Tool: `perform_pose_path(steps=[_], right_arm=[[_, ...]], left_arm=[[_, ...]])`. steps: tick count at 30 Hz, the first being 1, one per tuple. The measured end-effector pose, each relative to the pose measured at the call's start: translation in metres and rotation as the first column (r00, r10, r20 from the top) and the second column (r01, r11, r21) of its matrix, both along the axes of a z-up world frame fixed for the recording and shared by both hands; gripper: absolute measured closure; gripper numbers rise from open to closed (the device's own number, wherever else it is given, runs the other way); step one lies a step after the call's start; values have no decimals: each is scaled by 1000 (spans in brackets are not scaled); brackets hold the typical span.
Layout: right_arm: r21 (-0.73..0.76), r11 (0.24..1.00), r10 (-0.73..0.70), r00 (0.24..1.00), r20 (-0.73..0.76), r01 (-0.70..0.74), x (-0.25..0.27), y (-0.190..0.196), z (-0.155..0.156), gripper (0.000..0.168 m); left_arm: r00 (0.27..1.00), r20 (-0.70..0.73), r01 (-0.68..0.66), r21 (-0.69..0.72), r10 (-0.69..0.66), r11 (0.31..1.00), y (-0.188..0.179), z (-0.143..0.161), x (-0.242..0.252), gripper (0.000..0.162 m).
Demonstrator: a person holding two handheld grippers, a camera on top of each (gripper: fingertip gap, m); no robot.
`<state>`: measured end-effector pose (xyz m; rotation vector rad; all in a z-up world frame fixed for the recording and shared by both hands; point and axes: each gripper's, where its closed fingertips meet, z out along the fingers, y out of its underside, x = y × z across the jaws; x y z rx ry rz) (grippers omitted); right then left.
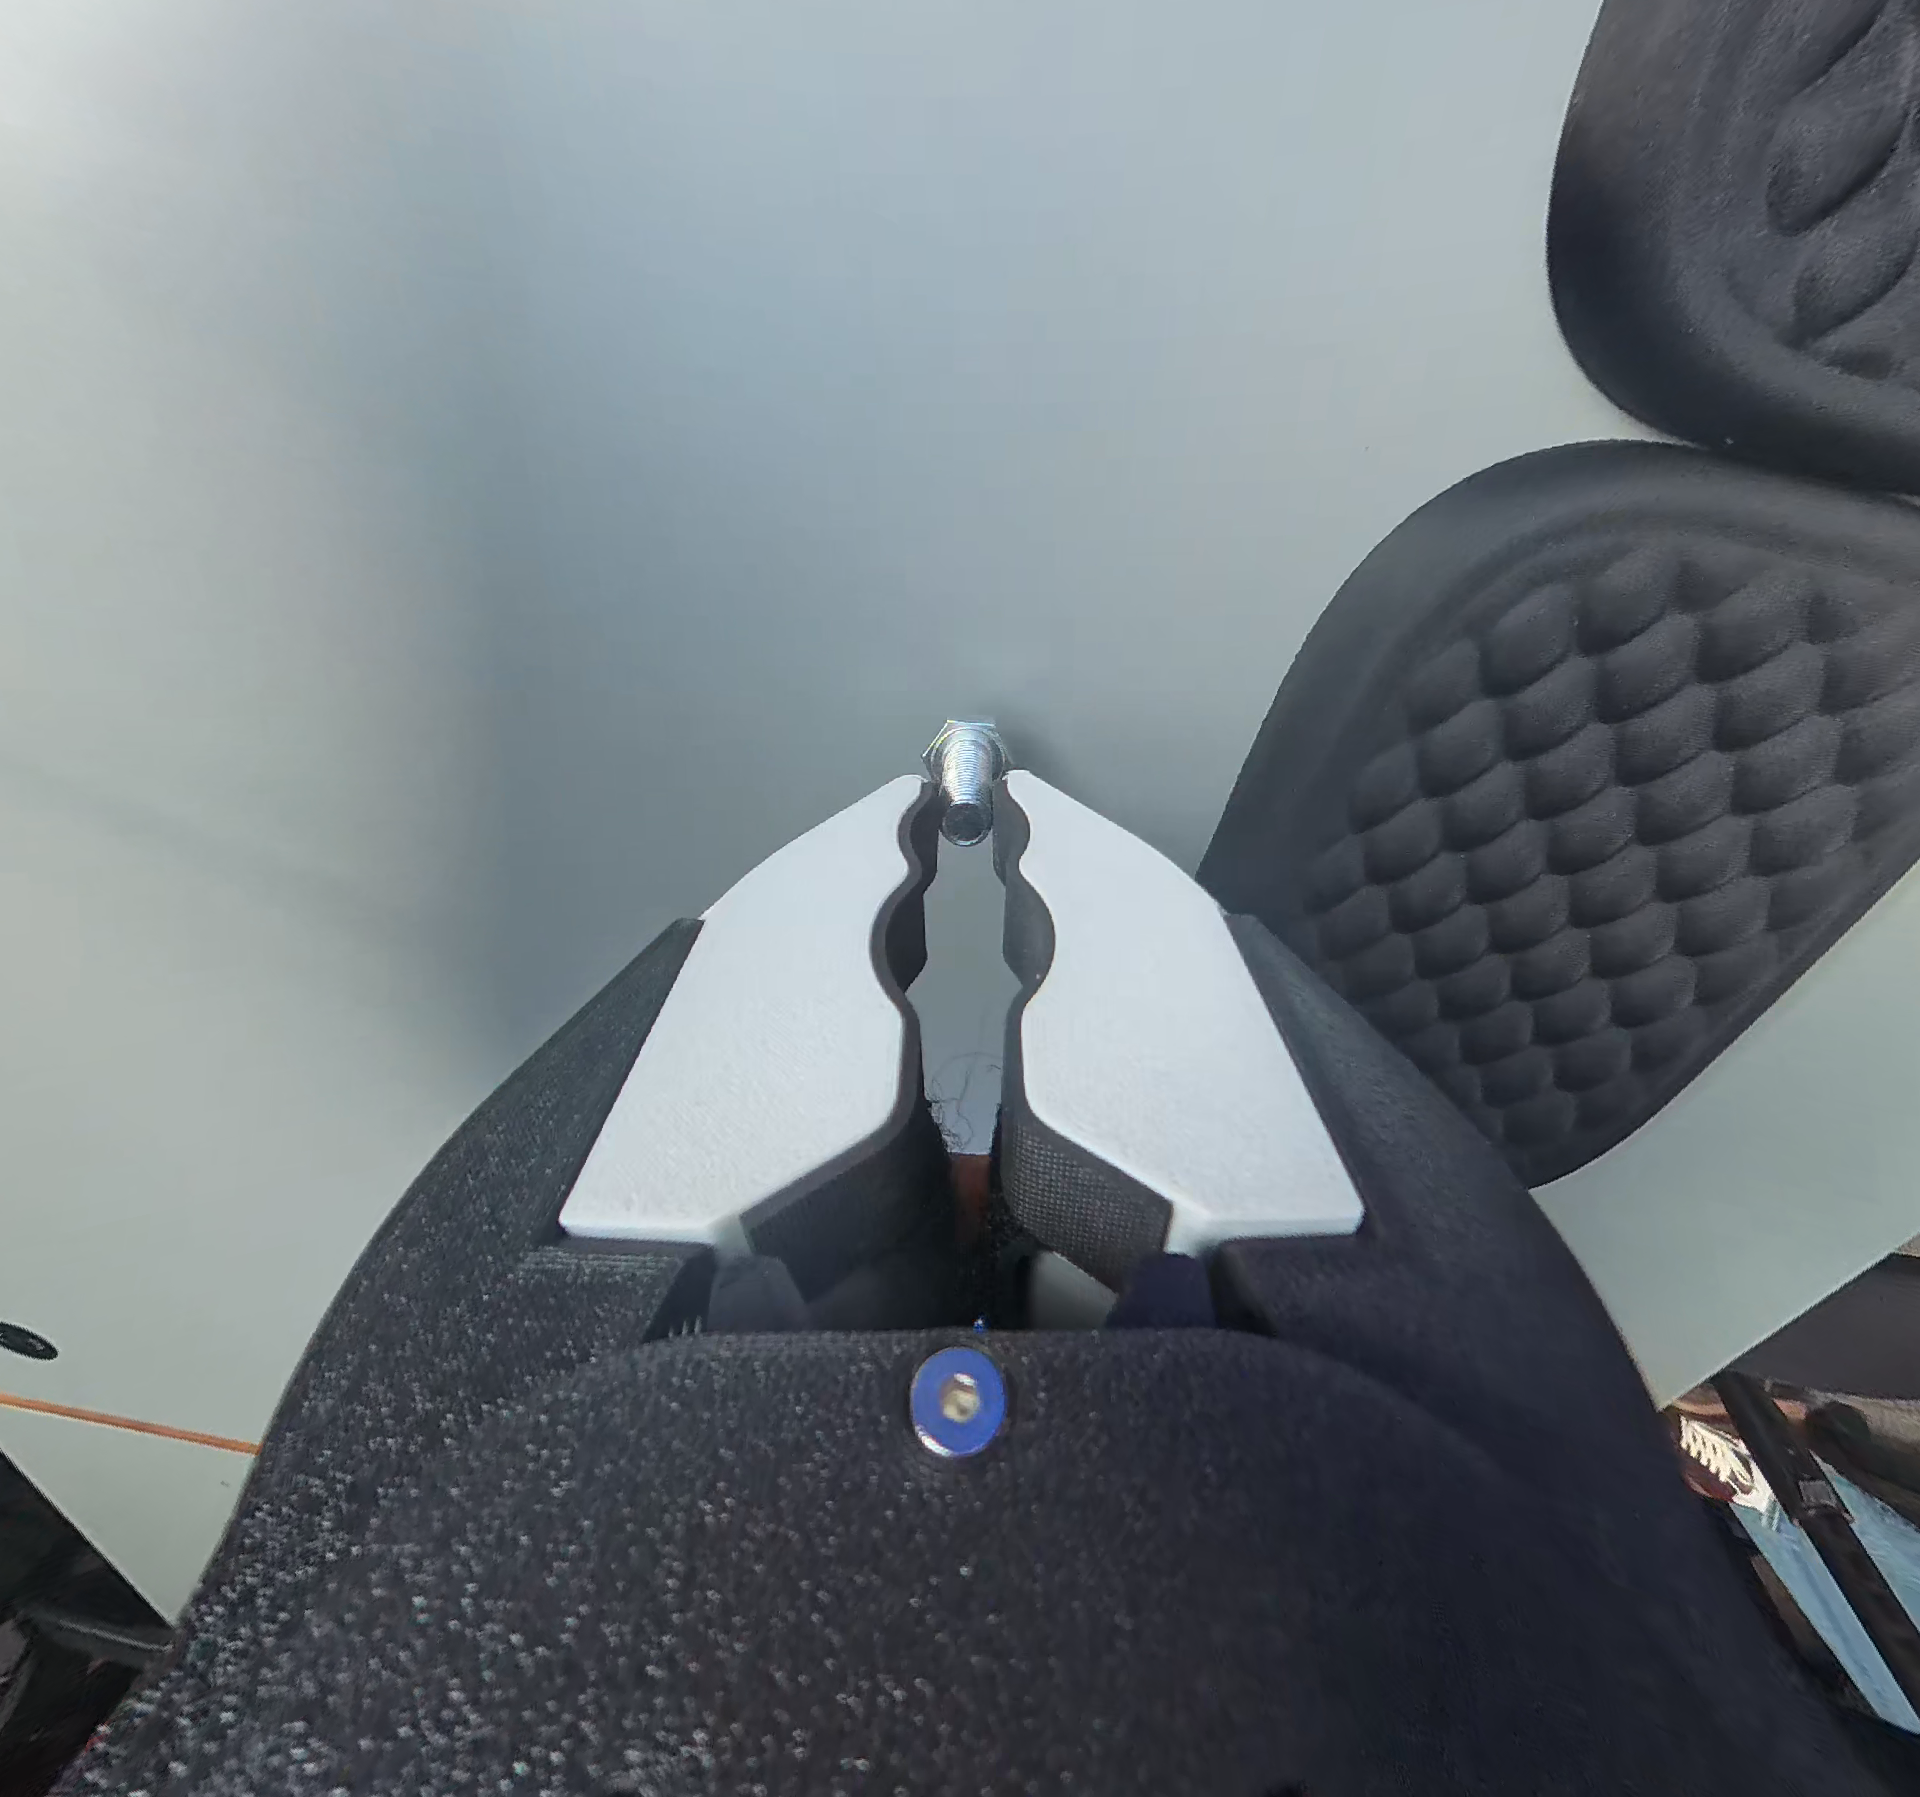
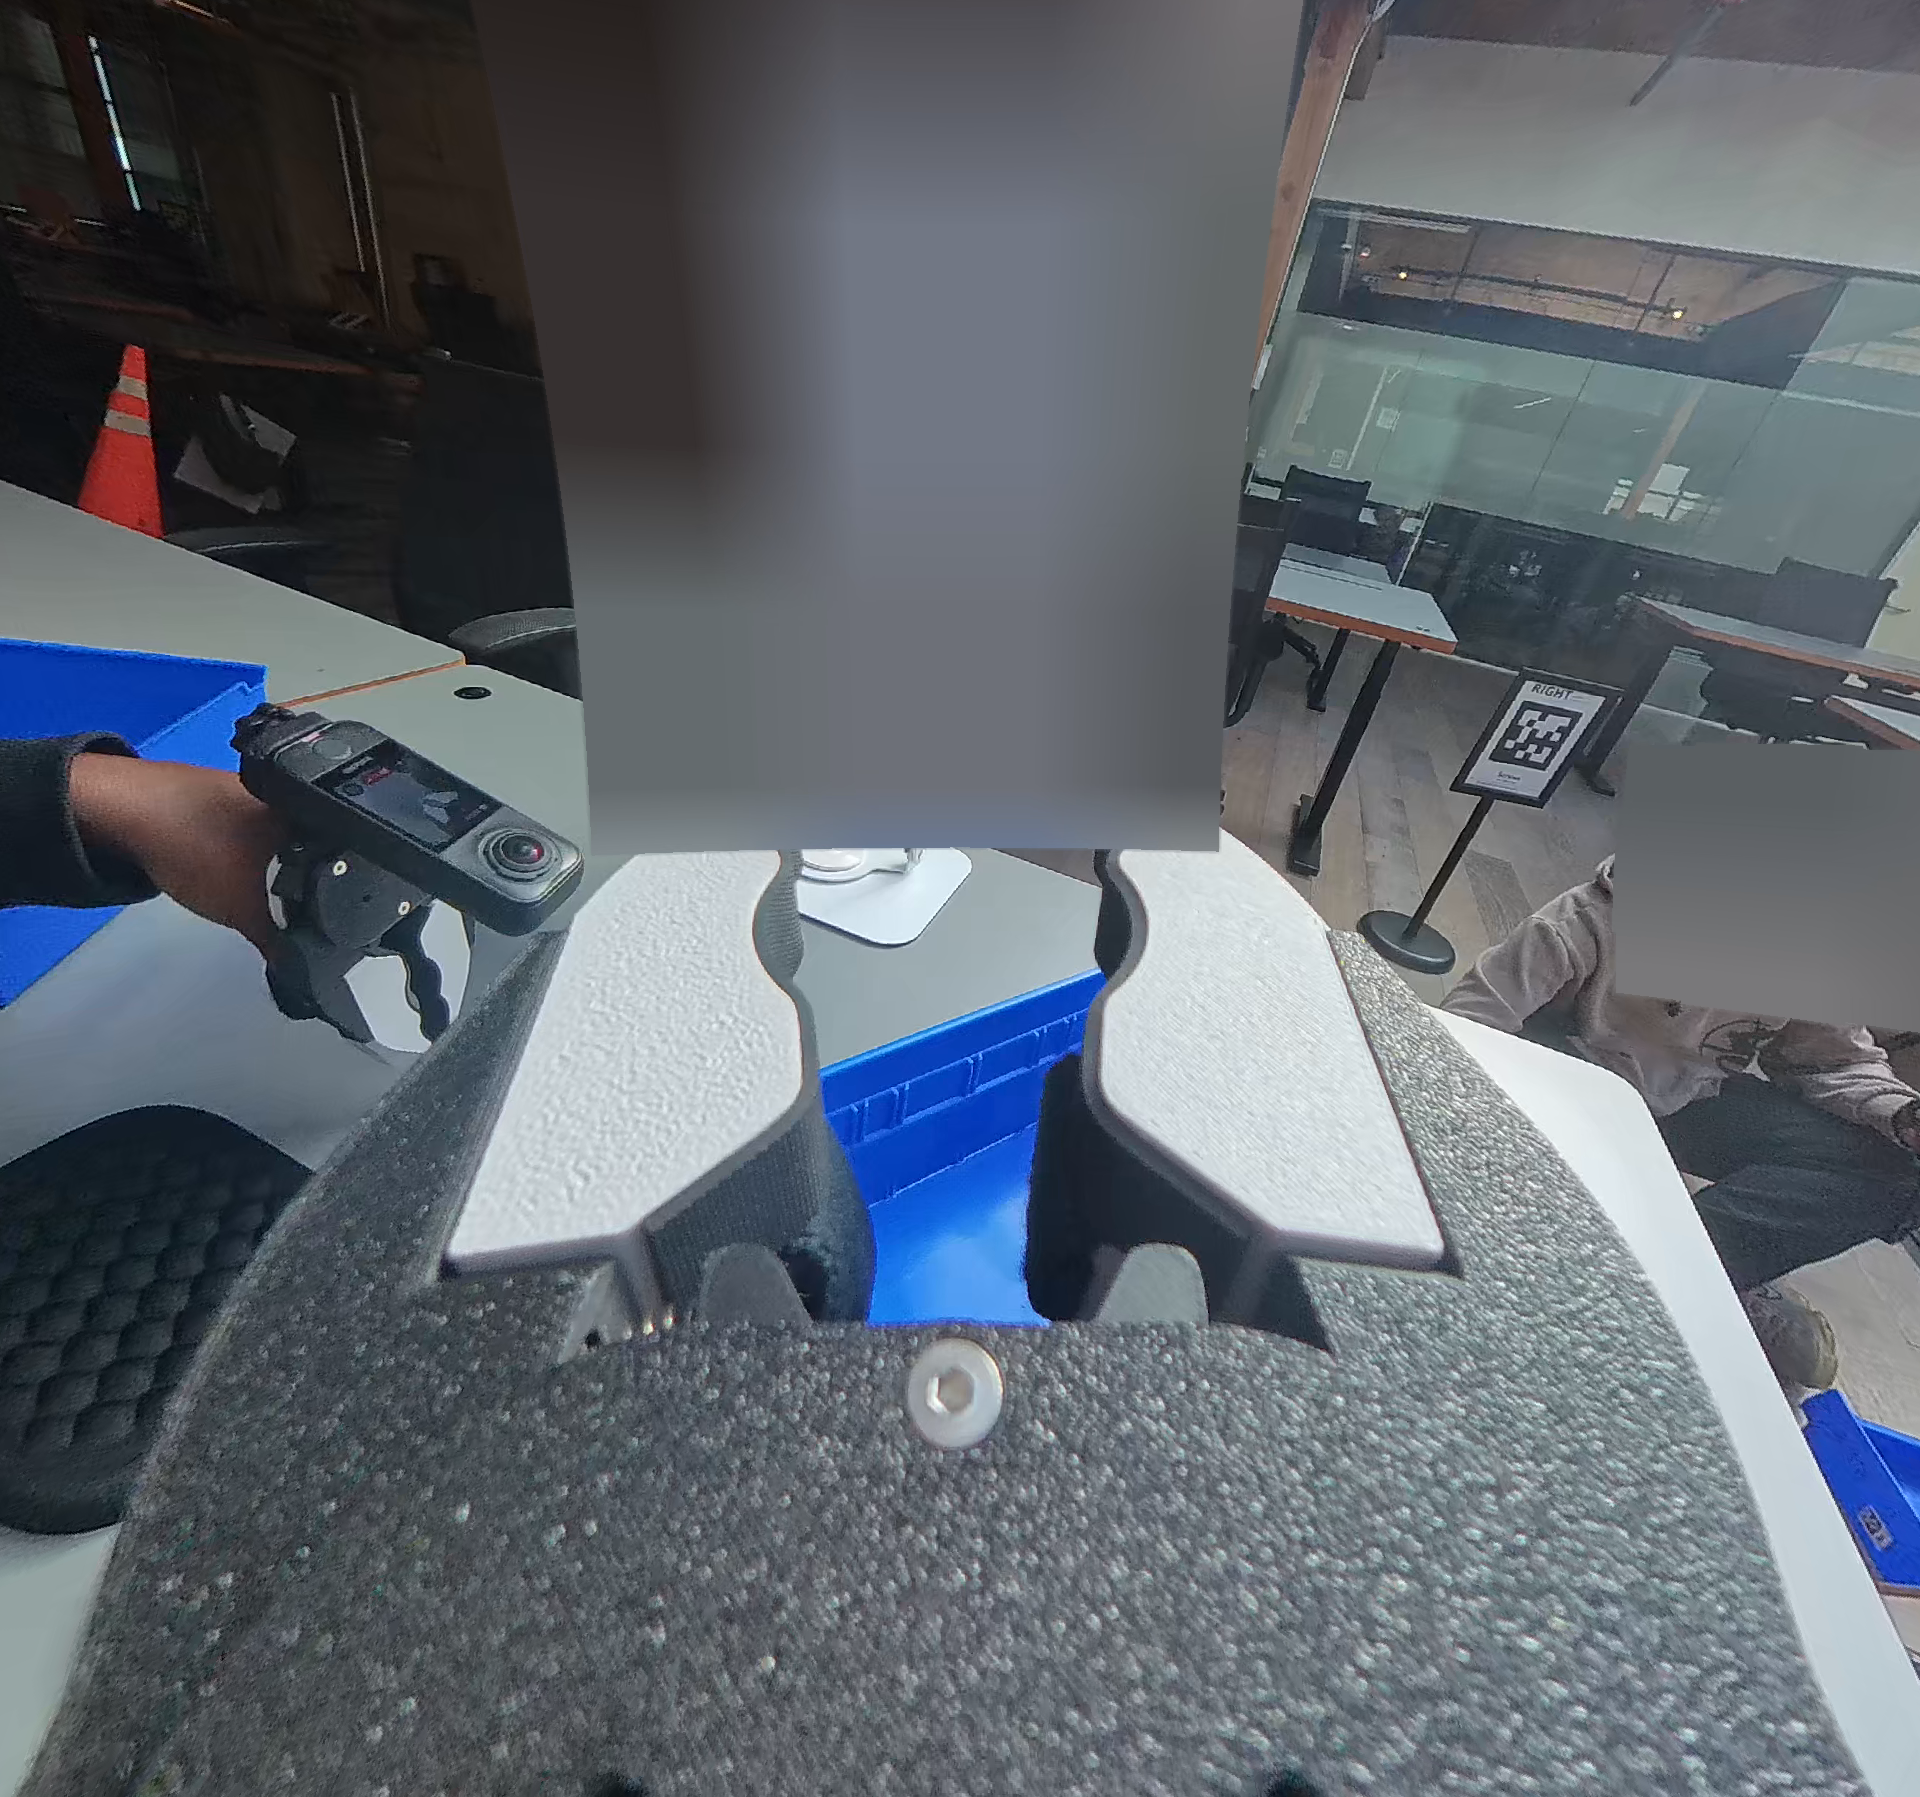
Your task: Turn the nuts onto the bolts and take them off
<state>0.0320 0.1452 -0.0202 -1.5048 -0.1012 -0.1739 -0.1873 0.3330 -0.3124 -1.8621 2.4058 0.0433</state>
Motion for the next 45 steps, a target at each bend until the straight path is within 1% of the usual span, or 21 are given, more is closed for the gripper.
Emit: perform_pose_path(steps=[5,13,19,21,23,26,29,32,35,37,40,42,45], right_arm=[[3,1000,-3,1000,-1,3,1,0,0,114],[9,1000,0,1000,2,0,0,0,2,114],[5,1000,-2,1000,8,2,-1,1,2,114],[5,1000,-3,1000,9,3,-2,1,2,114],[2,1000,0,1000,10,0,-2,2,2,114],[-13,1000,4,1000,11,-4,-3,5,-1,114],[-24,1000,3,1000,12,-3,-3,7,-3,114],[-29,1000,10,1000,14,-10,-4,9,-4,114],[-42,999,12,1000,13,-12,-4,11,-6,114],[-50,999,11,1000,10,-10,-3,12,-8,114],[-55,998,6,1000,7,-6,-2,13,-9,114],[-56,998,4,1000,9,-4,-2,12,-9,114],[-56,998,3,1000,11,-2,-3,12,-9,114]], left_arm=[[1000,-7,14,-12,-14,1000,-7,-4,0,152],[1000,5,4,-29,-4,1000,-8,-11,2,152],[1000,-2,4,-30,-4,1000,-8,-8,0,134],[1000,19,-8,-35,9,999,-7,-2,-1,127],[997,71,-32,-48,35,998,-5,10,-3,122],[981,165,-87,-79,99,993,-1,35,-15,112],[951,247,-167,-88,184,982,13,66,-43,106],[910,296,-288,-52,291,956,38,95,-90,105],[860,307,-424,-15,407,906,63,115,-146,104],[825,298,-504,4,480,864,75,121,-184,105],[759,279,-616,17,588,788,89,119,-234,110],[734,241,-655,4,635,756,90,106,-260,113],[685,198,-707,-55,702,705,90,75,-285,112]])
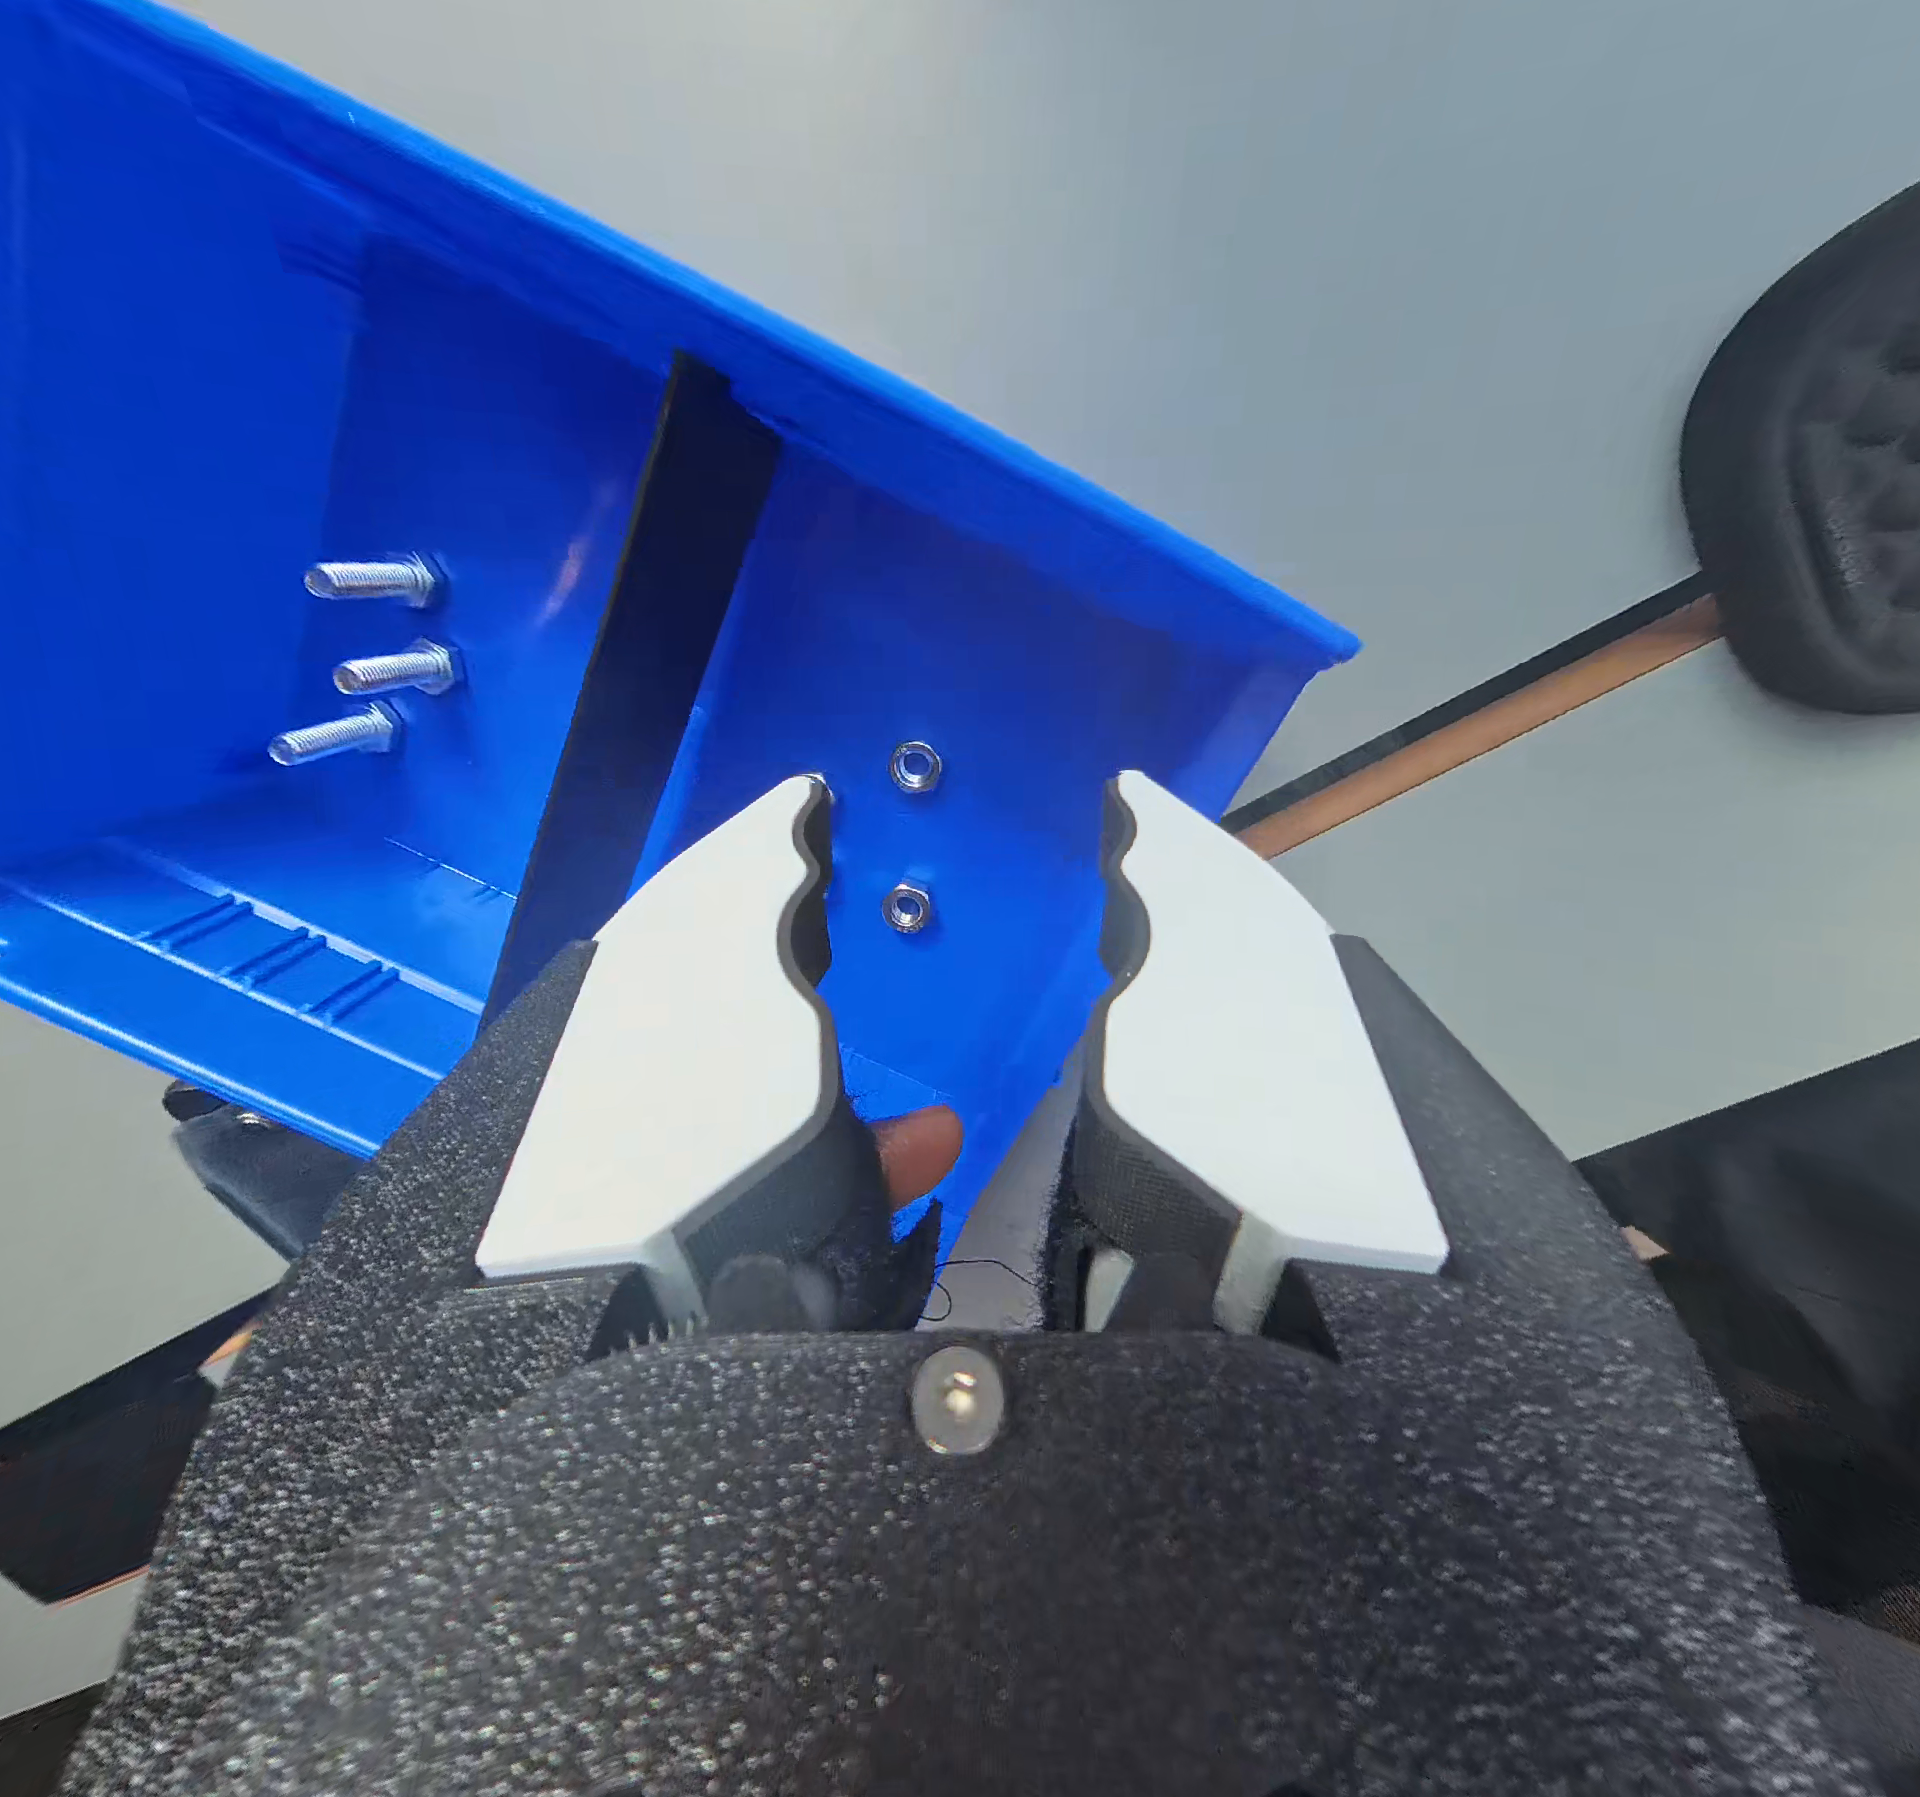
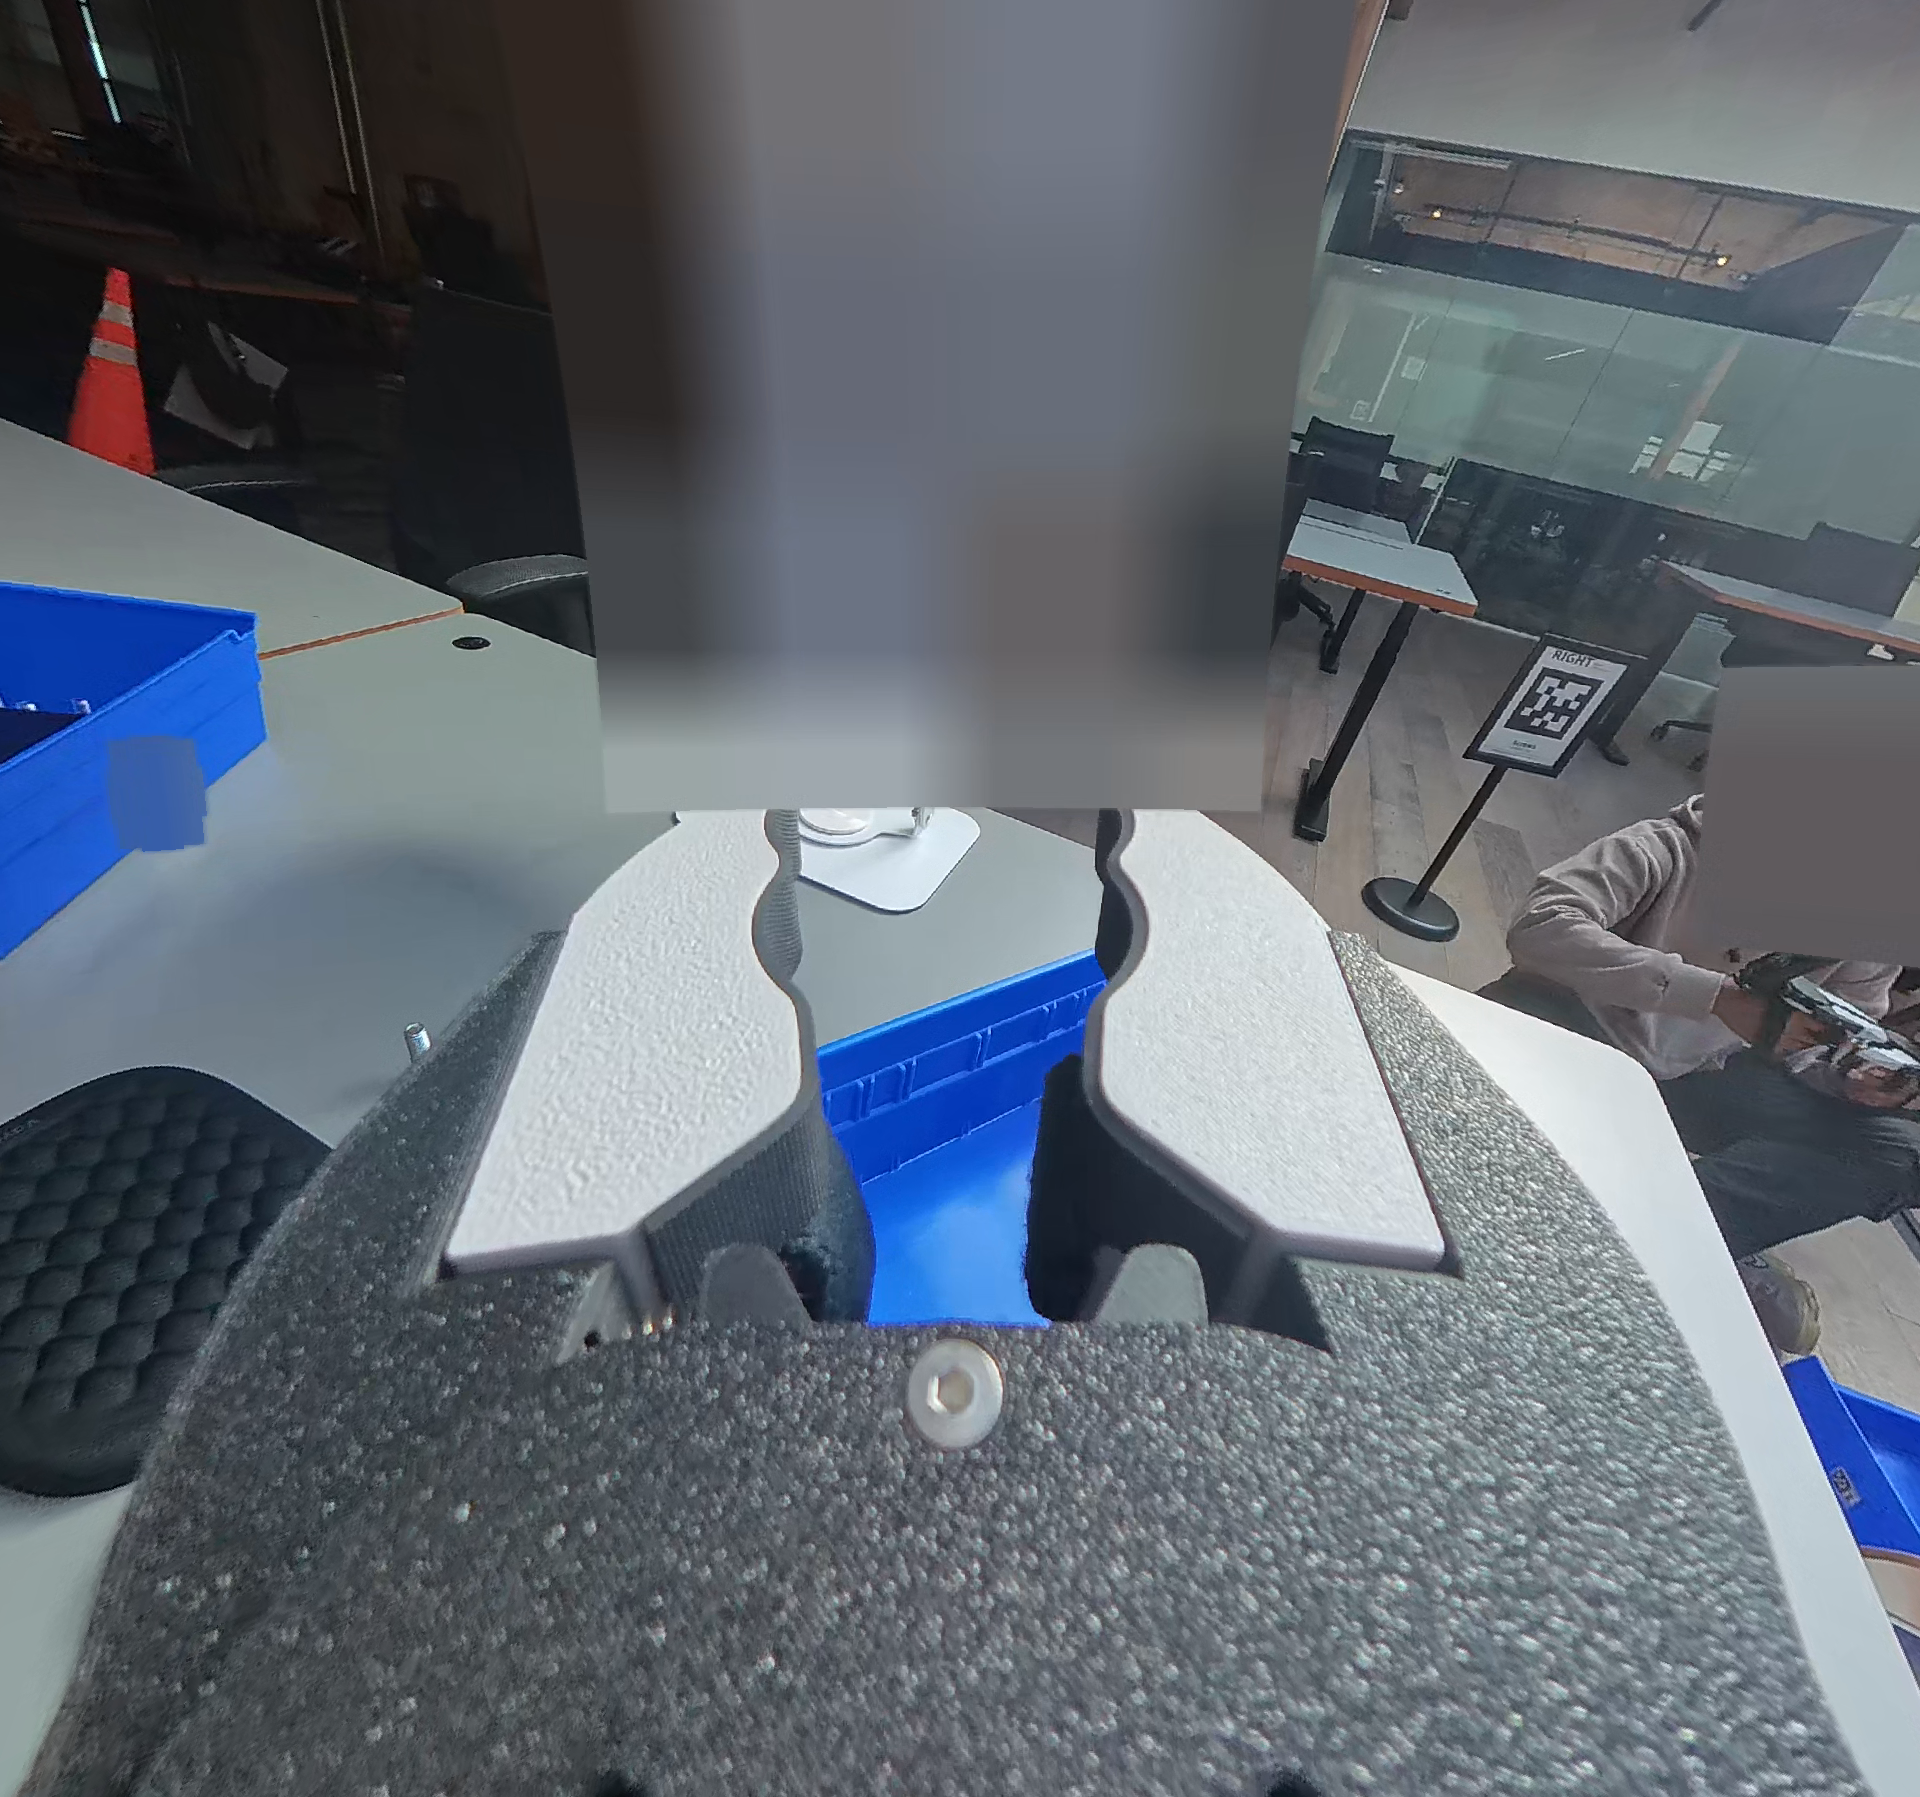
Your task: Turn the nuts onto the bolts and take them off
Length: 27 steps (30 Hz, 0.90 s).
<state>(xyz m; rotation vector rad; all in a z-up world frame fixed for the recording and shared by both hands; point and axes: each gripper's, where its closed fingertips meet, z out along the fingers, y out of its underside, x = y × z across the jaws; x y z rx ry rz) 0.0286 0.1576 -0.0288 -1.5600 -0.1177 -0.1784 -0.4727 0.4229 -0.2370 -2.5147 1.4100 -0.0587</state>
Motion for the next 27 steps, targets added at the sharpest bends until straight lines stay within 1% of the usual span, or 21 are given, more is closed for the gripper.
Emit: perform_pose_path(steps=[3,6,10,14,21,25,27], right_arm=[[-3,1000,4,1000,7,-4,-3,1,0,114],[-4,1000,6,1000,20,-6,-6,2,2,114],[-9,1000,3,1000,31,-3,-8,3,1,113],[-6,1000,-5,1000,31,5,-7,2,2,113],[-6,1000,-10,999,34,11,-6,2,2,113],[-5,1000,-10,999,39,10,-7,2,3,113],[-5,1000,-10,999,40,11,-7,2,3,113]], left_arm=[[998,4,-70,-82,70,994,1,-33,-17,114],[991,-36,-129,-128,125,983,5,-63,-32,115],[988,-56,-149,-163,141,975,7,-87,-37,118],[988,-79,-148,-173,136,974,8,-97,-37,118],[980,-150,-152,-151,129,977,12,-104,-44,120],[976,-175,-152,-137,127,979,13,-108,-46,121],[977,-175,-151,-146,125,978,12,-110,-44,123]])
